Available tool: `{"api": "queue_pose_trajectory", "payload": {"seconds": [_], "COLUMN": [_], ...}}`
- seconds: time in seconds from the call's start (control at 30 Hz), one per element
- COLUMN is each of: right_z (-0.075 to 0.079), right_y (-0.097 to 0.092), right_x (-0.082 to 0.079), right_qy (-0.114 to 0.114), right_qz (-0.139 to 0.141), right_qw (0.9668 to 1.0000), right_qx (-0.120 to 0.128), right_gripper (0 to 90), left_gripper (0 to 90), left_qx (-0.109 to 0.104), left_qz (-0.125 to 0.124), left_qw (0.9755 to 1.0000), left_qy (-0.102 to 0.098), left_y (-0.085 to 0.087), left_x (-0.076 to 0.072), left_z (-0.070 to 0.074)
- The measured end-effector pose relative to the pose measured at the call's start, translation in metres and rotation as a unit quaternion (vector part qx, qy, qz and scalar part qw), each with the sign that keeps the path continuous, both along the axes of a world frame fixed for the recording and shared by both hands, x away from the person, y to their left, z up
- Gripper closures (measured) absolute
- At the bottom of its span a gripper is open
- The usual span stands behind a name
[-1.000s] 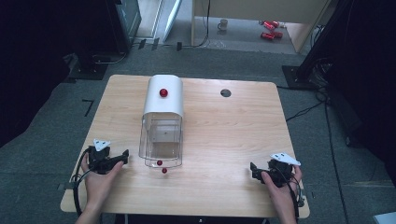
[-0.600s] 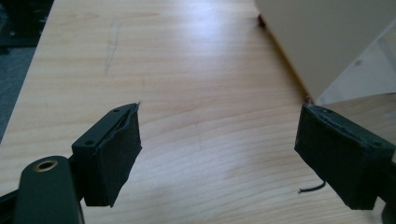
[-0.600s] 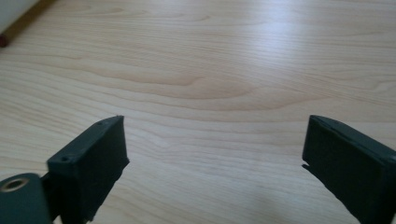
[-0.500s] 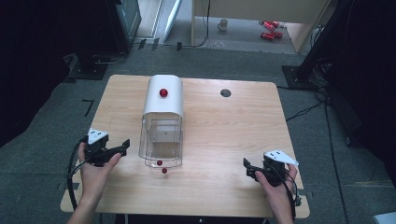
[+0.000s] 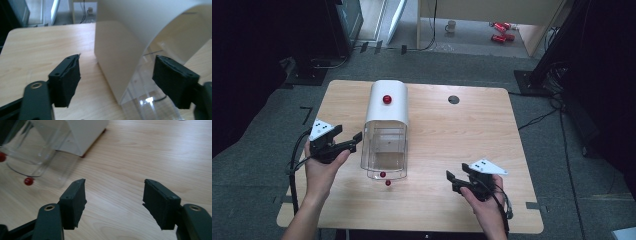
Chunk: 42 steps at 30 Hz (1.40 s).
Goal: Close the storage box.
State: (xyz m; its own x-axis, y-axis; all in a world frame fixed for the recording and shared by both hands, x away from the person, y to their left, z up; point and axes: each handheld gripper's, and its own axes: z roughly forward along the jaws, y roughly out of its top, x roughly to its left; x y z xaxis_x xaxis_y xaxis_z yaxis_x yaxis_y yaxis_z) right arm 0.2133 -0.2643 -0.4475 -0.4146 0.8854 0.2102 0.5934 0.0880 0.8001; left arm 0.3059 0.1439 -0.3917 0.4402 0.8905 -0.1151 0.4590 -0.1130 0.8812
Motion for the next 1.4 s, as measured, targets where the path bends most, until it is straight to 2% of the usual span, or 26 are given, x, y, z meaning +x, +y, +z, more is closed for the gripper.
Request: {"api": "queue_pose_trajectory", "payload": {"seconds": [0.07,0.1,0.17,0.27,0.43,0.47,0.5,0.53,0.63,0.67,0.73,0.87,0.9,1.0,1.1,1.2,1.3,1.4], "right_z": [0.000,0.001,0.002,0.004,0.009,0.009,0.010,0.010,0.009,0.008,0.007,0.006,0.004,0.000,-0.004,-0.004,-0.002,-0.002], "right_y": [0.006,0.019,0.029,0.043,0.065,0.065,0.075,0.079,0.090,0.095,0.101,0.110,0.114,0.122,0.128,0.131,0.133,0.140], "right_x": [0.000,0.001,0.002,0.001,0.000,0.000,0.000,0.000,0.000,0.000,0.000,0.000,0.000,0.002,0.004,0.001,-0.002,-0.008], "right_qy": [0.001,0.003,0.004,0.001,-0.013,-0.013,-0.018,-0.018,-0.019,-0.020,-0.020,-0.013,-0.013,-0.011,-0.010,-0.005,-0.005,-0.010], "right_qz": [0.005,0.017,0.028,0.040,0.057,0.057,0.067,0.072,0.082,0.086,0.089,0.085,0.089,0.080,0.076,0.069,0.070,0.064], "right_qw": [1.0000,0.9998,0.9996,0.9992,0.9982,0.9982,0.9976,0.9972,0.9965,0.9961,0.9958,0.9962,0.9958,0.9967,0.9970,0.9976,0.9975,0.9979], "right_qx": [0.002,0.003,0.002,0.003,0.007,0.007,0.007,0.007,0.005,0.005,0.006,0.008,0.017,0.000,-0.009,-0.002,0.005,-0.003], "right_gripper": [39.5,42.0,44.3,47.0,51.3,51.3,51.5,51.3,50.1,49.6,49.1,50.7,52.3,52.2,49.8,49.7,52.4,57.7], "left_gripper": [26.3,31.5,36.8,43.3,46.6,48.0,50.2,51.7,54.9,55.7,55.7,57.8,58.0,54.2,56.3,59.1,61.9,60.2], "left_qx": [0.003,-0.001,-0.013,-0.013,-0.020,-0.020,-0.024,-0.029,-0.026,-0.032,-0.034,-0.022,-0.014,-0.014,-0.012,-0.007,-0.002,-0.001], "left_qz": [0.000,-0.005,-0.018,-0.030,-0.046,-0.046,-0.049,-0.058,-0.064,-0.072,-0.069,-0.058,-0.053,-0.038,-0.032,-0.024,-0.021,-0.018], "left_qw": [1.0000,0.9999,0.9997,0.9994,0.9987,0.9987,0.9985,0.9979,0.9976,0.9969,0.9970,0.9980,0.9983,0.9989,0.9992,0.9995,0.9995,0.9994], "left_qy": [-0.004,-0.009,-0.012,-0.012,-0.002,-0.002,-0.002,-0.005,-0.006,-0.003,-0.005,-0.015,-0.019,-0.024,-0.021,-0.020,-0.023,-0.029], "left_y": [-0.003,-0.006,-0.008,-0.012,-0.013,-0.013,-0.013,-0.013,-0.016,-0.019,-0.021,-0.025,-0.027,-0.033,-0.034,-0.036,-0.037,-0.038], "left_x": [0.001,0.002,0.003,0.003,0.005,0.005,0.005,0.006,0.006,0.008,0.009,0.009,0.009,0.012,0.015,0.017,0.016,0.016], "left_z": [0.003,0.007,0.009,0.011,0.006,0.006,0.006,0.007,0.007,0.007,0.007,0.008,0.008,0.008,0.009,0.011,0.011,0.011]}}
